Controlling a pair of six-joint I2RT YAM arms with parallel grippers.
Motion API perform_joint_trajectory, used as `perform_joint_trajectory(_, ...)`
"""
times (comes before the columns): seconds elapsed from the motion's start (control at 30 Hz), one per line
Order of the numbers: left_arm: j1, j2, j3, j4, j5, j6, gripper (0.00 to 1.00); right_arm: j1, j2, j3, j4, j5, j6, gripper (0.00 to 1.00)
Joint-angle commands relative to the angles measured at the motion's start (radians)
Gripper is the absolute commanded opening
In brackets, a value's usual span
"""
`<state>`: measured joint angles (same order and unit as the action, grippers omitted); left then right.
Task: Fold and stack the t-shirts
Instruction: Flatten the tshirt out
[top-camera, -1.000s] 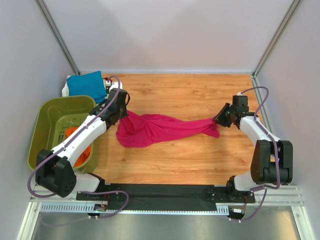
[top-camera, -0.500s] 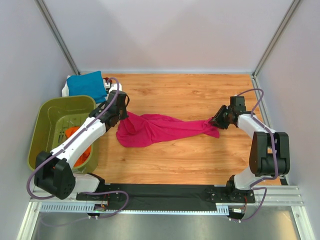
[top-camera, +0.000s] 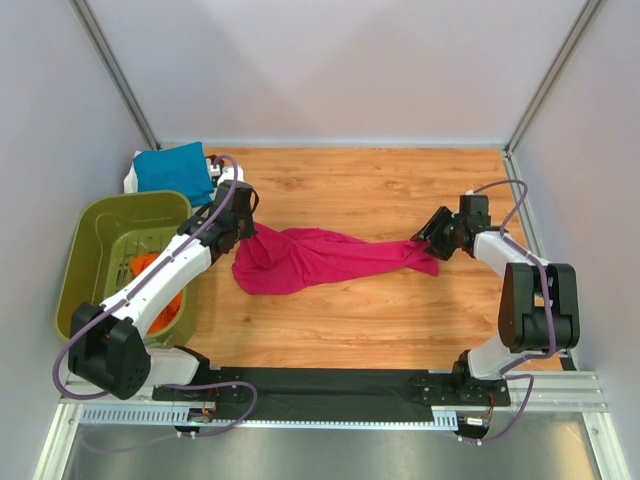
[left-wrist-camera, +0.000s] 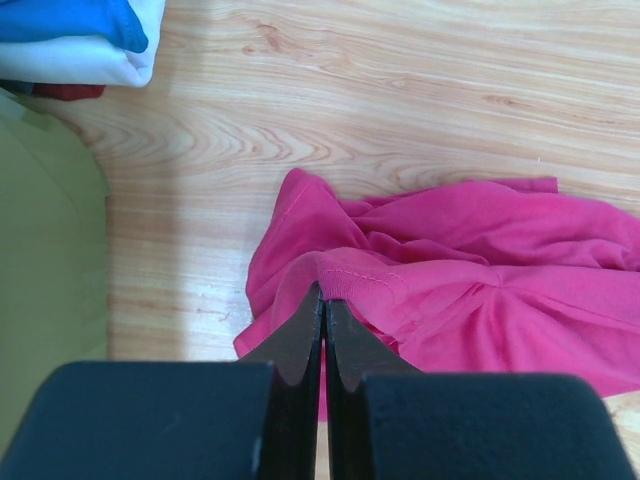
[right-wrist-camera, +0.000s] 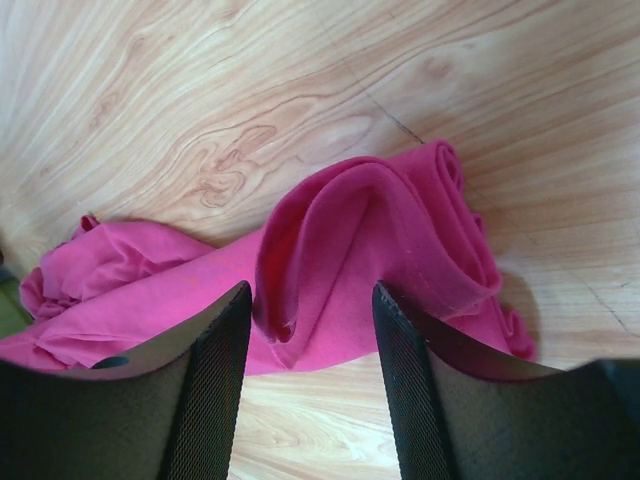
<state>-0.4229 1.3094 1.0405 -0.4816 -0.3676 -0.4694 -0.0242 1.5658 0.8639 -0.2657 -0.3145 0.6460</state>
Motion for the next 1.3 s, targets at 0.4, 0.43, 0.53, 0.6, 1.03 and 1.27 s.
perform_joint_trajectory(0.4, 0.003, -0.025, 0.004, 0.026, 0.002, -0.005, 0.0, 0.056, 0.028, 0.012, 0.098, 0.0, 0.076, 0.48)
perform_joint_trajectory(0.43, 0.004, -0.025, 0.003, 0.025, 0.001, -0.005, 0.0, 0.061, 0.033, 0.018, 0.098, 0.003, 0.08, 0.48)
perform_joint_trajectory(0.53, 0.004, -0.024, 0.003, 0.026, -0.002, 0.0, 0.0, 0.069, 0.054, 0.038, 0.097, 0.003, 0.075, 0.48)
perform_joint_trajectory(0.6, 0.003, -0.022, 0.003, 0.028, -0.002, -0.003, 0.0, 0.073, 0.075, 0.079, 0.07, 0.014, 0.061, 0.47)
perform_joint_trajectory(1.03, 0.003, -0.016, -0.01, 0.035, -0.007, 0.0, 0.0, 0.21, 0.152, 0.32, -0.179, 0.311, -0.088, 0.47)
perform_joint_trajectory(1.27, 0.003, -0.019, -0.02, 0.04, -0.013, 0.003, 0.0, 0.309, 0.247, 0.478, -0.323, 0.526, -0.195, 0.48)
